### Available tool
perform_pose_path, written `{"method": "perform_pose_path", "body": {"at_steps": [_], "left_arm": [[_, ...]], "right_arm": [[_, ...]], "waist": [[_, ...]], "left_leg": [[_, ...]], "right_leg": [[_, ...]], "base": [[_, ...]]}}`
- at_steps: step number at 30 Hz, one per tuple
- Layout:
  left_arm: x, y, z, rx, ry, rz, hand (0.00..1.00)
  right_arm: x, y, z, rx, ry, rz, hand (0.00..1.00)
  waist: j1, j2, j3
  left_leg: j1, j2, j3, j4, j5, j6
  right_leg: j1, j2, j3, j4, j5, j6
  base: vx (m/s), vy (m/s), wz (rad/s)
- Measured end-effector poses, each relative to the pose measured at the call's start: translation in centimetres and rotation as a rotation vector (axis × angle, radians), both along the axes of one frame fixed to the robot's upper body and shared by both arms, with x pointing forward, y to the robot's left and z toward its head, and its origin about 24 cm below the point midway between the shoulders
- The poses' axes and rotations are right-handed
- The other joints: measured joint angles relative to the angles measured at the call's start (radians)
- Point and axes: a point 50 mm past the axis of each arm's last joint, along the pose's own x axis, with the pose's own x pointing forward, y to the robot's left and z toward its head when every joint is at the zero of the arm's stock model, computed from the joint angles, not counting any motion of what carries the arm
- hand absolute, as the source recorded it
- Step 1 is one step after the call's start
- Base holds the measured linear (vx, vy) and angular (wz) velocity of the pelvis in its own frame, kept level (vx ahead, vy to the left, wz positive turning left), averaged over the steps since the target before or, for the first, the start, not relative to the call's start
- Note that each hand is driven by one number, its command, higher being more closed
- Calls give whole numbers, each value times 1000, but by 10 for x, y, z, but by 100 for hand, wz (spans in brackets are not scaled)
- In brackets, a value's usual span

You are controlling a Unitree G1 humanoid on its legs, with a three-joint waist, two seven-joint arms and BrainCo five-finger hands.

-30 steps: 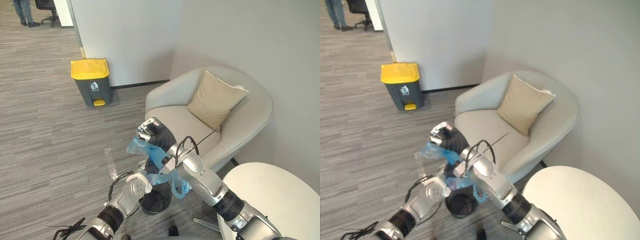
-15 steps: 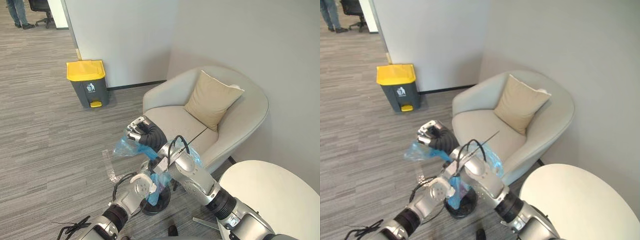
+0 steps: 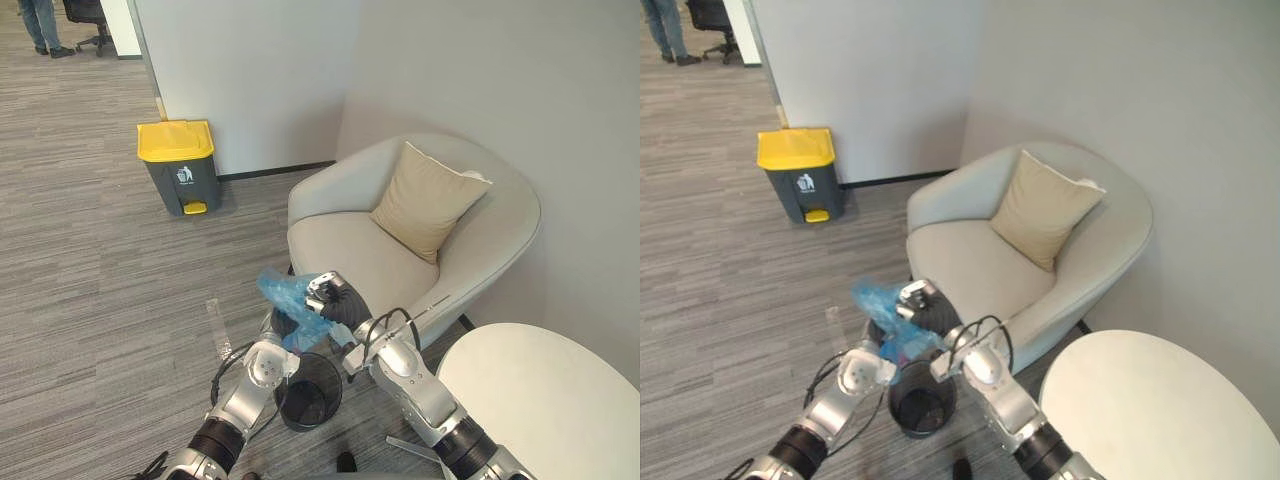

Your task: Gather rubbish on tea table into small bin, then transfer packed bag to large trash can.

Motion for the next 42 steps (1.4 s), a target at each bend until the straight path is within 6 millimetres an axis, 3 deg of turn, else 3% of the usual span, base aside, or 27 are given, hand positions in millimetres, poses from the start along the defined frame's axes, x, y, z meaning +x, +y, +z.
{"method": "perform_pose_path", "body": {"at_steps": [5, 12, 19, 24, 28, 33, 36, 42], "left_arm": [[-6, 6, -1, -18, 4, 31, 100], [-19, 25, -10, -23, 40, 104, 100], [-33, 40, -15, -76, 67, 188, 100], [-51, 59, -32, -136, 147, 314, 100], [-78, 80, -64, -200, 303, 486, 100], [-116, 96, -101, -296, 512, 642, 100], [-140, 99, -118, -345, 624, 724, 100], [-172, 100, -134, -346, 761, 798, 100]], "right_arm": [[3, -13, -1, -141, -79, -68, 0], [8, -48, 24, -398, -378, -258, 0], [1, -76, 15, -526, -393, -375, 0], [-9, -96, -23, -450, -153, -511, 0], [-25, -113, -98, -347, 311, -582, 0], [-65, -132, -162, -317, 718, -672, 0], [-90, -145, -186, -307, 894, -741, 0], [-116, -152, -205, -286, 1065, -802, 0]], "waist": [[1, 5, 3], [13, 14, 10], [17, 27, 19], [16, 45, 32], [23, 63, 44], [35, 74, 52], [53, 77, 57], [61, 85, 74]], "left_leg": [[-1, 3, -13, 0, -7, -8], [-1, 2, -26, 0, -10, -7], [-2, 1, -26, 5, -12, -3], [1, -4, -39, 6, -13, -1], [3, -6, -63, 5, -14, -2], [7, -6, -83, 4, -18, -5], [24, -6, -81, 0, -29, -10], [56, -8, -86, 0, -36, -6]], "right_leg": [[3, -4, -10, 2, -15, 3], [15, -5, -25, -7, -16, 10], [18, -4, -24, -13, -11, 4], [33, -2, -37, -19, -11, 3], [50, -6, -61, -37, -15, 2], [70, -7, -82, -44, -22, 5], [89, -8, -84, -48, -27, 6], [121, -10, -91, -45, -42, 7]], "base": [[8, -6, 7], [33, -4, 6], [49, -4, -1], [25, -4, 5], [-6, -5, 16], [8, -7, 12], [9, -1, 2], [23, 1, 2]]}}
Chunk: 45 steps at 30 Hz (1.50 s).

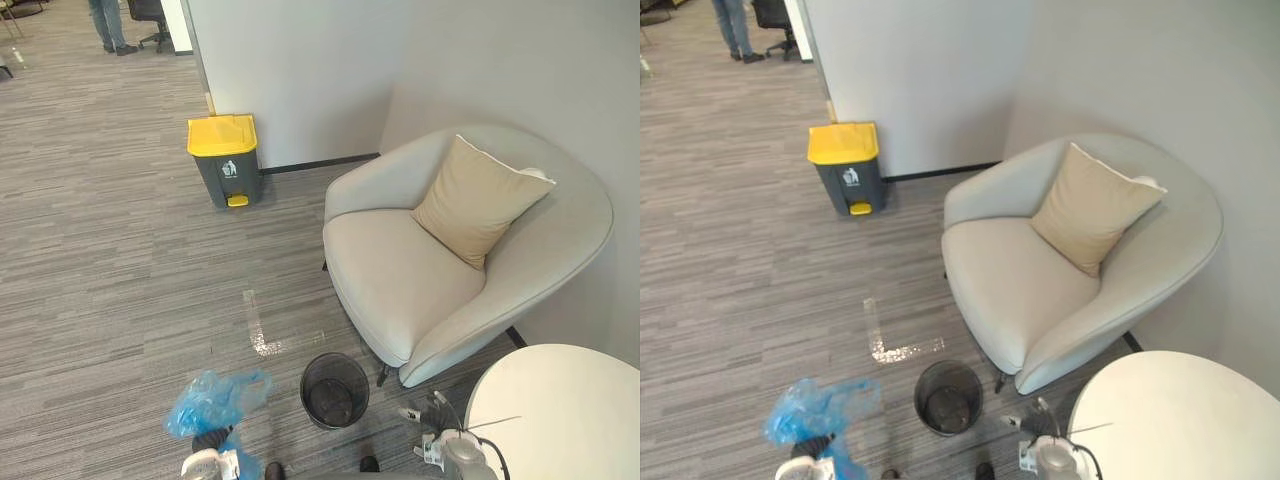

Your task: Gather rubbish on tea table into small bin, then transfer packed bag to large trash can.

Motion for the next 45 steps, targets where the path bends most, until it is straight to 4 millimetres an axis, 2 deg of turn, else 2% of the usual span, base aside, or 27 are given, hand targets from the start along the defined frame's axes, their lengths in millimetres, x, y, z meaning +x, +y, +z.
{"method": "perform_pose_path", "body": {"at_steps": [5, 9, 14, 15, 16, 17, 18, 19, 20, 22, 23, 24, 25, 26, 27, 29, 30, 31, 34, 36, 37, 39, 40, 41, 42, 43, 45], "left_arm": [[-9, -1, -4, -17, 37, 8, 100], [-5, -4, -5, -33, 26, 21, 100], [19, -15, -1, -52, -33, -3, 100], [30, -15, 2, -49, -60, -12, 100], [38, -23, 4, -66, -86, -10, 100], [40, -24, 5, -70, -96, -3, 100], [45, -28, 7, -81, -121, 7, 100], [46, -30, 7, -85, -125, 7, 100], [44, -30, 8, -82, -132, 11, 100], [44, -27, 9, -75, -142, 17, 100], [44, -25, 10, -71, -148, 25, 100], [46, -26, 11, -72, -158, 26, 100], [46, -27, 11, -73, -160, 26, 100], [45, -30, 11, -81, -157, 26, 100], [43, -36, 8, -98, -144, 27, 100], [43, -48, 7, -128, -141, 10, 100], [42, -49, 7, -131, -138, 2, 100], [43, -48, 8, -128, -147, 8, 100], [45, -47, 10, -124, -162, 10, 100], [45, -48, 9, -126, -159, 6, 100], [50, -48, 11, -122, -168, -5, 100], [49, -49, 10, -121, -161, -16, 100], [50, -50, 10, -124, -158, -18, 100], [49, -48, 10, -119, -154, -18, 100], [48, -40, 10, -93, -145, -31, 100], [44, -36, 9, -76, -130, -46, 100], [39, -34, 6, -70, -104, -53, 100]], "right_arm": [[0, -1, -2, 4, 17, -14, 0], [11, 1, 1, 1, -1, -9, 0], [27, 17, 7, 17, -59, -4, 0], [32, 22, 11, 19, -88, 5, 0], [39, 23, 14, 18, -114, 5, 0], [41, 24, 16, 19, -125, 4, 0], [41, 26, 17, 22, -133, 1, 0], [40, 27, 16, 25, -129, -1, 0], [39, 32, 15, 36, -127, 1, 0], [40, 35, 15, 44, -131, 1, 0], [40, 36, 15, 46, -131, -1, 0], [43, 35, 17, 42, -139, -3, 0], [46, 34, 18, 37, -145, -2, 0], [52, 34, 21, 30, -160, 1, 0], [55, 32, 23, 18, -167, -1, 0], [46, 25, 19, -5, -139, -13, 0], [42, 24, 17, -10, -125, -18, 0], [41, 25, 17, -10, -120, -19, 0], [45, 26, 19, -9, -132, -18, 0], [44, 27, 18, -3, -129, -22, 0], [42, 28, 17, 2, -124, -34, 0], [36, 24, 15, 2, -111, -57, 0], [32, 20, 13, -2, -99, -84, 0], [29, 21, 12, 4, -91, -96, 0], [23, 30, 8, 29, -72, -108, 0], [19, 35, 6, 44, -60, -113, 0], [15, 37, 4, 52, -45, -120, 0]], "waist": [[8, 1, 3], [16, 5, 37], [19, -10, 83], [15, -23, 92], [27, -9, 94], [27, 0, 99], [25, 2, 104], [26, 4, 107], [33, -7, 100], [44, -24, 89], [52, -35, 83], [69, -42, 77], [76, -32, 81], [89, -1, 73], [88, 30, 85], [64, 72, 83], [61, 80, 81], [62, 70, 84], [70, 57, 88], [64, 46, 93], [62, 35, 95], [56, 30, 93], [51, 36, 89], [52, 24, 89], [53, 0, 77], [53, -13, 67], [52, -19, 63]], "left_leg": [[10, -2, 11, 0, -4, 1], [32, -3, 54, 4, -10, 3], [17, -1, 127, 12, -9, 10], [-28, -1, 155, 73, -27, 29], [-77, 36, 179, 121, -45, 52], [-81, 43, 182, 131, -47, 55], [-81, 51, 179, 159, -49, 58], [-77, 50, 173, 167, -50, 59], [-79, 50, 164, 193, -50, 59], [-111, 50, 155, 233, -50, 59], [-144, 52, 143, 265, -48, 56], [-182, 64, 143, 300, -41, 46], [-187, 73, 145, 299, -33, 35], [-204, 93, 144, 282, -8, 15], [-220, 113, 127, 262, 25, 6], [-229, 130, 83, 210, 74, 1], [-227, 137, 85, 184, 74, -2], [-228, 142, 99, 168, 49, -32], [-224, 129, 116, 311, 24, -1], [-210, 114, 120, 405, -93, 16], [-207, 116, 135, 477, -154, 12], [-187, 132, 197, 505, -206, 10], [-182, 122, 230, 459, -221, 9], [-176, 103, 226, 433, -216, 11], [-155, 57, 217, 349, -177, 23], [-118, 21, 215, 271, -139, 34], [-82, -13, 198, 198, -107, 47]], "right_leg": [[-1, -1, 14, 13, -6, 1], [-10, -1, 47, 42, -6, 2], [-92, 1, 106, 118, -4, 5], [-137, -7, 108, 155, 10, 19], [-180, 4, 110, 188, 27, 36], [-191, 7, 101, 230, 19, 36], [-239, -11, 46, 506, -111, -19], [-235, -26, 34, 589, -148, -18], [-196, -54, 34, 721, -198, 0], [-150, -77, 42, 767, -238, 22], [-109, -85, 50, 735, -277, 29], [-66, -66, 52, 615, -332, 29], [-54, -57, 47, 571, -341, 22], [-25, -31, 34, 477, -350, 8], [-4, -7, 7, 400, -357, -24], [-8, 20, -55, 397, -341, -40], [-10, 26, -84, 398, -339, -48], [-20, 20, -111, 390, -324, -74], [-46, -7, -127, 387, -297, -78], [-62, -39, -159, 383, -274, -70], [-69, -65, -190, 380, -261, -59], [-67, -94, -227, 378, -244, -34], [-66, -98, -248, 369, -233, -14], [-62, -103, -252, 354, -224, -4], [-48, -117, -255, 293, -196, -3], [-28, -125, -250, 253, -174, -11], [-2, -131, -237, 220, -150, -13]], "base": [[10, 5, -6], [-5, 20, -30], [-78, 19, -40], [-108, 22, -44], [-136, 10, -44], [-119, -4, -31], [-68, -24, 3], [-30, -56, 20], [-10, -90, 22], [-104, -173, 26], [-184, -266, 23], [-180, -233, 6], [-231, -203, -22], [-270, -195, -20], [-291, -188, 1], [-343, -175, 67], [-406, -148, 90], [-346, -100, 54], [-184, -12, 29], [-128, 95, 51], [-135, 171, 72], [-52, 234, 75], [-22, 222, 59], [-53, 205, 58], [-50, 173, 32], [-40, 170, 27], [-34, 138, 19]]}}
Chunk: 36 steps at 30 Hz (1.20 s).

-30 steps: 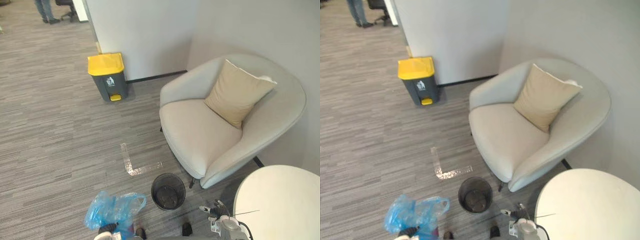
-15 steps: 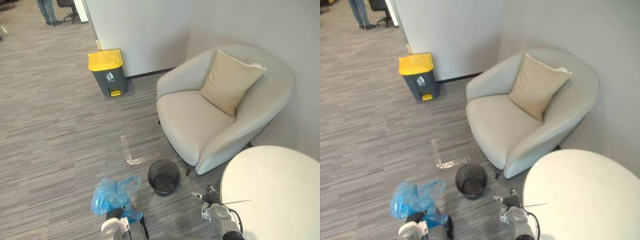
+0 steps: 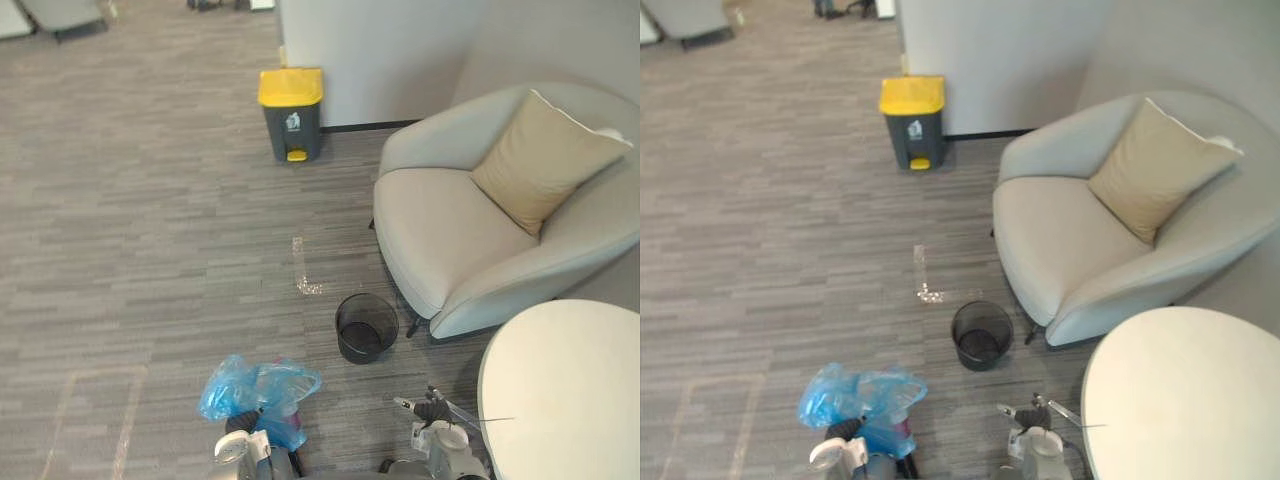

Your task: Gather rubbish on tea table into small bin, then transfer packed bag to large trash can.

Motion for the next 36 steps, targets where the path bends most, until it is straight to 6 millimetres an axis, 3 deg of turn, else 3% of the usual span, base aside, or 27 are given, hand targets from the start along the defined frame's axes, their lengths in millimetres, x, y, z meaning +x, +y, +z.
{"method": "perform_pose_path", "body": {"at_steps": [6, 11, 14, 15, 16, 17, 19, 22, 26, 27, 29, 30, 31, 33, 35, 36], "left_arm": [[-9, 7, -5, 22, 50, -22, 100], [-21, 14, -8, 41, 89, -27, 100], [-21, 14, -8, 41, 89, -19, 100], [-20, 12, -8, 32, 84, -5, 100], [-18, 11, -8, 27, 79, -2, 100], [-18, 10, -7, 26, 78, -2, 100], [-17, 16, -6, 38, 75, 5, 100], [-16, 17, -6, 38, 72, 11, 100], [-14, 14, -6, 26, 65, 31, 100], [-15, 11, -7, 13, 69, 44, 100], [-8, 1, -5, -12, 39, 44, 100], [-4, -4, -4, -24, 21, 50, 100], [-3, -3, -3, -25, 14, 57, 100], [2, -4, -1, -28, -5, 66, 100], [7, -6, 2, -33, -30, 63, 100], [12, -7, 4, -32, -51, 62, 100]], "right_arm": [[-4, -2, -4, 7, 31, -23, 0], [-7, -3, -6, 4, 53, -20, 0], [-5, -9, -5, -11, 41, -20, 0], [-4, -10, -4, -13, 38, -18, 0], [-7, -7, -6, -4, 47, -22, 0], [-7, -6, -6, -1, 47, -22, 0], [-3, -2, -4, 10, 30, -22, 0], [-4, -4, -4, 15, 28, -52, 0], [-7, -7, -5, 16, 32, -81, 0], [-10, -7, -7, 21, 43, -81, 0], [-2, -10, -2, 10, 13, -82, 0], [2, -10, 0, 6, -6, -69, 0], [6, -6, 1, 8, -13, -51, 0], [12, -2, 3, 15, -22, -41, 0], [18, -1, 6, 12, -36, -41, 0], [23, -1, 8, 10, -47, -43, 0]], "waist": [[-3, 6, -2], [5, 1, 0], [3, -18, 6], [2, -2, 20], [-17, 38, 30], [-18, 37, 30], [-14, 14, 45], [-18, 4, 49], [-34, -1, 38], [-38, 13, 15], [-38, 45, 12], [-37, 65, 16], [-30, 69, 20], [-17, 60, 35], [-12, 50, 42], [-9, 42, 49]], "left_leg": [[45, -57, -54, -198, 117, 15], [55, -81, -53, -197, 98, 42], [69, -128, -91, -191, 52, 75], [82, -129, -133, -181, 44, 89], [78, -82, -187, -127, 8, 95], [76, -74, -193, -118, 2, 100], [98, -48, -244, -98, -37, 99], [136, -50, -302, -78, -94, 81], [187, -78, -379, -22, -178, 43], [180, -65, -387, 43, -214, 24], [77, -37, -351, 278, -221, 1], [-14, -6, -295, 525, -187, -63], [-61, 28, -264, 646, -188, -69], [-125, 88, -169, 762, -248, -26], [-184, 104, -131, 693, -270, 1], [-235, 104, -133, 577, -261, 3]], "right_leg": [[3, 0, -8, -40, 8, 28], [-2, -37, -21, 12, -40, 47], [-9, -96, -21, 148, -84, 3], [-62, -109, 9, 295, -61, -45], [-166, -54, 91, 446, -64, -74], [-174, -43, 98, 450, -73, -71], [-240, 47, 107, 432, -105, -36], [-294, 131, 118, 320, -89, -24], [-287, 157, 123, 220, -17, -78], [-271, 163, 101, 206, 4, -96], [-215, 177, 75, 155, 2, -103], [-145, 197, 81, 90, 0, -107], [-100, 205, 97, 62, -3, -112], [17, 206, 144, 21, -21, -139], [53, 180, 148, 39, -23, -141], [72, 152, 157, 61, -28, -131]], "base": [[-66, 71, 29], [17, 39, 12], [154, 102, 28], [203, 74, 72], [171, 58, 66], [232, 74, 72], [247, 26, 54], [355, -23, 61], [485, -82, 80], [611, -88, 78], [612, -79, 44], [601, -81, 10], [691, -55, -22], [503, 27, -44], [408, 98, -38], [379, 151, -41]]}}
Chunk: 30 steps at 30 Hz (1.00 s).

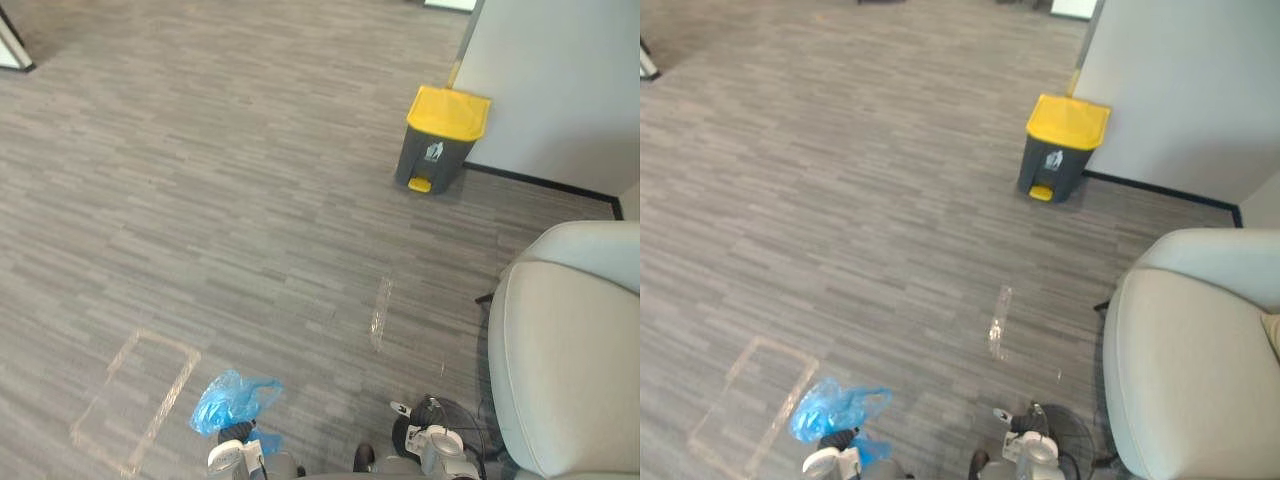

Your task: Gather rubbish on tea table into small bin, then transfer packed bag to large trash can.

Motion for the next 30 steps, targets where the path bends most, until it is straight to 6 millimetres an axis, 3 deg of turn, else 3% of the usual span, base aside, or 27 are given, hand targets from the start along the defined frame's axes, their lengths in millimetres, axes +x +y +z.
{"method": "perform_pose_path", "body": {"at_steps": [1, 2, 3, 6, 8, 10, 11, 12, 14, 17, 19, 20, 21, 22, 23, 25, 26, 27, 28, 29, 30], "left_arm": [[2, 0, 1, 2, -7, 0, 100], [1, -2, 1, -5, -7, 0, 100], [2, 0, 0, 2, 3, -6, 100], [14, 6, 5, 15, -29, 2, 100], [6, 3, 0, 4, 5, 2, 100], [3, 5, -1, 7, 13, 4, 100], [-2, 6, -3, 10, 29, -2, 100], [-2, 6, -3, 16, 35, -15, 100], [-3, 6, -4, 19, 48, -33, 100], [-3, -1, -6, 3, 60, -50, 100], [-3, -6, -7, -9, 64, -50, 100], [-3, -7, -7, -12, 65, -51, 100], [-3, -8, -8, -16, 71, -53, 100], [-5, -12, -9, -28, 76, -58, 100], [-6, -12, -9, -30, 80, -54, 100], [-5, -16, -9, -36, 78, -61, 100], [-4, -17, -9, -34, 73, -77, 100], [1, -18, -7, -34, 58, -84, 100], [2, -18, -6, -31, 52, -85, 100], [0, -17, -6, -28, 54, -83, 100], [1, -15, -5, -25, 45, -78, 100]], "right_arm": [[1, 0, 0, 1, -3, -2, 0], [0, -1, 1, -2, -4, -7, 0], [-4, -1, -2, -3, 14, 5, 0], [-4, 0, -2, 5, 20, -1, 0], [-2, 1, -1, 10, 14, -9, 0], [-3, 1, -2, 9, 16, -5, 0], [-5, 2, -2, 7, 20, 1, 0], [-7, 0, -3, 2, 25, 7, 0], [-21, 0, -9, 2, 65, 2, 0], [-23, -2, -9, -3, 66, -9, 0], [-22, -5, -9, -3, 64, -20, 0], [-22, -5, -9, -3, 67, -21, 0], [-23, -7, -9, -4, 67, -27, 0], [-17, -13, -7, -15, 55, -41, 0], [-10, -15, -4, -15, 37, -49, 0], [-10, -14, -4, -11, 38, -56, 0], [-14, -10, -6, -1, 51, -54, 0], [-19, -7, -8, 8, 62, -53, 0], [-20, -4, -9, 8, 71, -35, 0], [-20, 1, -9, 12, 71, -13, 0], [-19, 2, -10, 13, 74, -2, 0]], "waist": [[3, -2, 0], [11, 19, -7], [20, 19, -4], [23, -3, -12], [29, -9, -9], [29, -12, -3], [29, -16, -1], [26, -13, 1], [12, -16, 1], [-5, -26, 0], [-10, -28, 1], [-11, -31, 0], [-18, -22, 7], [-13, 11, -2], [-12, 18, -2], [-19, 26, -4], [-31, 27, -5], [-37, 27, -5], [-29, 33, -1], [-19, 41, 4], [-11, 48, 10]], "left_leg": [[-13, 0, -4, -65, 23, -1], [-15, 7, -35, -236, 145, -8], [-20, 3, -51, -287, 267, -13], [-16, -32, -34, -302, 240, 4], [29, -36, 14, -300, 196, 17], [111, -37, 63, -327, 144, 16], [158, -39, 96, -351, 125, 13], [200, -40, 114, -368, 105, 0], [273, -42, 134, -415, 85, -10], [361, -59, 134, -499, 77, -22], [405, -62, 132, -523, 62, -34], [430, -65, 127, -525, 40, -51], [467, -68, 93, -538, 26, -68], [481, -57, 46, -560, 43, -58], [489, -56, 9, -565, 72, -68], [498, -48, -42, -505, 91, -71], [444, -31, -84, -358, 92, -73], [370, -13, -111, -175, 115, -111], [278, 22, -122, 39, 207, -167], [224, 50, -117, 177, 240, -157], [158, 77, -103, 302, 178, -105]], "right_leg": [[2, -11, 8, 15, -10, 16], [11, -12, 20, 39, -40, 63], [29, -30, 47, 53, -99, 129], [12, -56, 79, 29, -57, 105], [18, -75, 123, 47, -26, 134], [-44, -89, 168, 223, -13, 155], [-115, -99, 182, 380, 17, 182], [-199, -105, 188, 548, 46, 186], [-304, -107, 138, 681, 1, 155], [-415, -110, -31, 575, -51, 117], [-431, -81, -110, 366, -30, 97], [-431, -53, -122, 223, 29, 88], [-412, -22, -119, 169, 106, 20], [-395, -4, -129, 167, 95, 14], [-400, -2, -127, 202, 52, 3], [-369, -1, -131, 237, -17, 8], [-325, -1, -149, 217, -45, 18], [-279, 4, -161, 183, -52, 21], [-216, 26, -155, 128, -56, 20], [-171, 40, -139, 92, -62, 13], [-120, 55, -116, 60, -75, 4]], "base": [[366, 212, -51], [377, 266, -54], [361, 273, -42], [339, 228, -13], [190, 148, -59], [199, 150, -87], [183, 127, -87], [154, 85, -61], [222, 39, -36], [281, -21, -12], [399, -112, 13], [500, -151, 20], [647, -120, 5], [675, -101, -6], [545, -74, -15], [493, -142, 12], [579, -162, 40], [476, -118, 26], [487, -48, -13], [456, 44, -48], [447, 80, -66]]}}
